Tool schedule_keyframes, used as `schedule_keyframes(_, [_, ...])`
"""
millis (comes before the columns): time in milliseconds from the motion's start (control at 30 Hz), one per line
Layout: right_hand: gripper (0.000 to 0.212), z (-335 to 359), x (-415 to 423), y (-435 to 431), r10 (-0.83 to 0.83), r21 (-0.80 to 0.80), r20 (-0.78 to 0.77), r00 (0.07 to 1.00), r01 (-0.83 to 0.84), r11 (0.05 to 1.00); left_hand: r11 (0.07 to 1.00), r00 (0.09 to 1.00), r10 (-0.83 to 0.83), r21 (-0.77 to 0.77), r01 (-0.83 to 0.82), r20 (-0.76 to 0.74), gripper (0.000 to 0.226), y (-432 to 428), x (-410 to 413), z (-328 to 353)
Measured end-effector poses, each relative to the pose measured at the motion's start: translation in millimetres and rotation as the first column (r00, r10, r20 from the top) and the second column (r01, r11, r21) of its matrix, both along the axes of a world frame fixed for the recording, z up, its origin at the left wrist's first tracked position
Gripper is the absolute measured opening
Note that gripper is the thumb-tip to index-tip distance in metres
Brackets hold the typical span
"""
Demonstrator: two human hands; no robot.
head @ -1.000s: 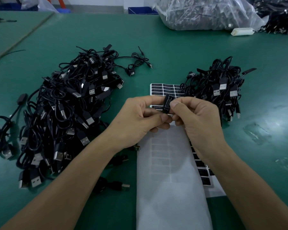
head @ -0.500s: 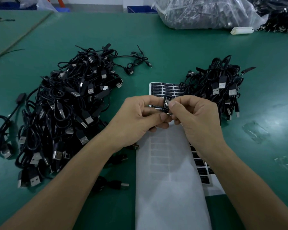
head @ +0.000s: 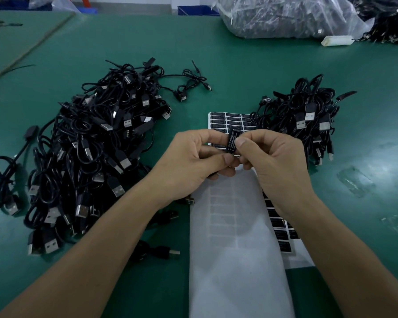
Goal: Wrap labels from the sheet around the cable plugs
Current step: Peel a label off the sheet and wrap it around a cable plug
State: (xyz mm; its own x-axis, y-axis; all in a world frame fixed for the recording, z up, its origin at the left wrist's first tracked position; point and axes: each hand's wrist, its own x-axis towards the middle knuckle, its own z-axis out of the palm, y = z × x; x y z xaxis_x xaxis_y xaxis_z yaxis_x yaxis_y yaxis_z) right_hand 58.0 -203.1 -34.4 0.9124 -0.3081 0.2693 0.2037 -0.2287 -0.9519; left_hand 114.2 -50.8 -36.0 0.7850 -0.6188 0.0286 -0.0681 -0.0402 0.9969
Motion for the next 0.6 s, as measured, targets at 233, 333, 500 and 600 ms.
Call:
schedule_keyframes(233, [0.022, -0.1, 0.4, -1.2, -0.006, -0.035, 0.001, 1.000, 0.007, 0.999, 1.000, 1.000, -0.002, 0.000, 0.002, -0.001, 0.016, 0.2, -0.7, 0.6])
schedule_keyframes(333, [0.021, -0.9, 0.4, -2.0, 0.003, -0.024, -0.007, 1.000, -0.003, 1.000, 1.000, 1.000, 0.004, 0.004, -0.004, 0.004, 0.016, 0.3, -0.4, 0.2])
schedule_keyframes(500, [0.021, -1.2, 0.2, -2.6, 0.014, -0.022, -0.012, 1.000, -0.014, 1.000, 1.000, 1.000, 0.009, 0.004, -0.009, -0.005, 0.016, 0.2, -0.1, 0.1])
schedule_keyframes(600, [0.023, -0.6, 0.1, -2.1, 0.014, -0.024, -0.010, 1.000, -0.014, 1.000, 1.000, 1.000, 0.008, 0.005, -0.008, -0.002, 0.016, 0.5, -0.3, 0.3])
